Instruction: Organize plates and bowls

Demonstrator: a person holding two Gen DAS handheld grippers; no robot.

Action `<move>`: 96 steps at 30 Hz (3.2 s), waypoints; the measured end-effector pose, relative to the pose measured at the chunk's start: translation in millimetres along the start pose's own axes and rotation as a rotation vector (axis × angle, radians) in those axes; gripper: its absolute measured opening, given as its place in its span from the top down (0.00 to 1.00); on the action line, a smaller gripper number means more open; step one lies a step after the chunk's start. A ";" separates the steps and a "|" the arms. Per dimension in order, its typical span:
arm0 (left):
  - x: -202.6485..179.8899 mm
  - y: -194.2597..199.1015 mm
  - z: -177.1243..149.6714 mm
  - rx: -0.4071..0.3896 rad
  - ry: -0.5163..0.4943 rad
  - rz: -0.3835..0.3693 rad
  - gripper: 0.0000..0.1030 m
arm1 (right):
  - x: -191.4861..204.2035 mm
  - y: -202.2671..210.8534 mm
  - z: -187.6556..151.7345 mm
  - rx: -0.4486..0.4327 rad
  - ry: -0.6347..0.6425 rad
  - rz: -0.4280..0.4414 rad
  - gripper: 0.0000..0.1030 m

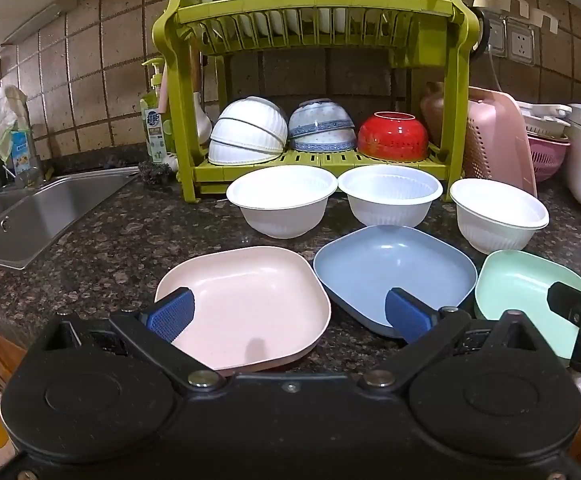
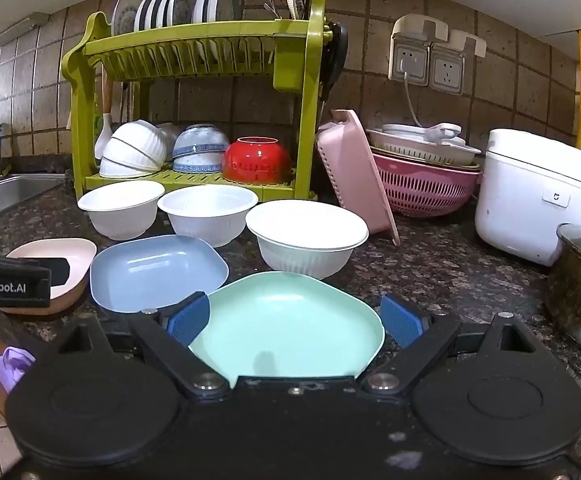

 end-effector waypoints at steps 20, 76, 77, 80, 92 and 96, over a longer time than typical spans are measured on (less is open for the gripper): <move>-3.8 -2.3 0.1 0.007 -0.015 -0.007 0.02 | -1.7 0.0 -1.6 0.005 0.003 -0.002 0.06; 49.8 5.0 8.4 -0.053 0.159 0.056 0.09 | 21.1 18.8 6.0 -0.122 0.090 0.091 0.19; 56.7 3.5 7.8 -0.042 0.185 0.053 0.09 | 24.5 18.9 4.7 -0.120 0.100 0.100 0.20; 75.3 -0.8 5.1 -0.003 0.240 0.043 0.09 | 37.2 20.6 1.6 -0.114 0.124 0.149 0.21; 119.7 -21.8 4.5 0.129 0.234 -0.006 0.11 | 107.2 26.9 -14.2 0.121 0.138 0.458 0.24; 132.8 -36.6 13.5 0.171 0.214 0.014 0.15 | 136.0 19.3 -15.0 0.229 0.151 0.533 0.43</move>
Point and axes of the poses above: each gripper's, at about its wrist camera, not at the fingertips, and y roughly against the way its jaws point, x to its left, z to its top, the point moved 7 cm from there along -y, roughly the way its jaws point, and after that the axes turned 14 degrees about -y, right-handed, at the moved point
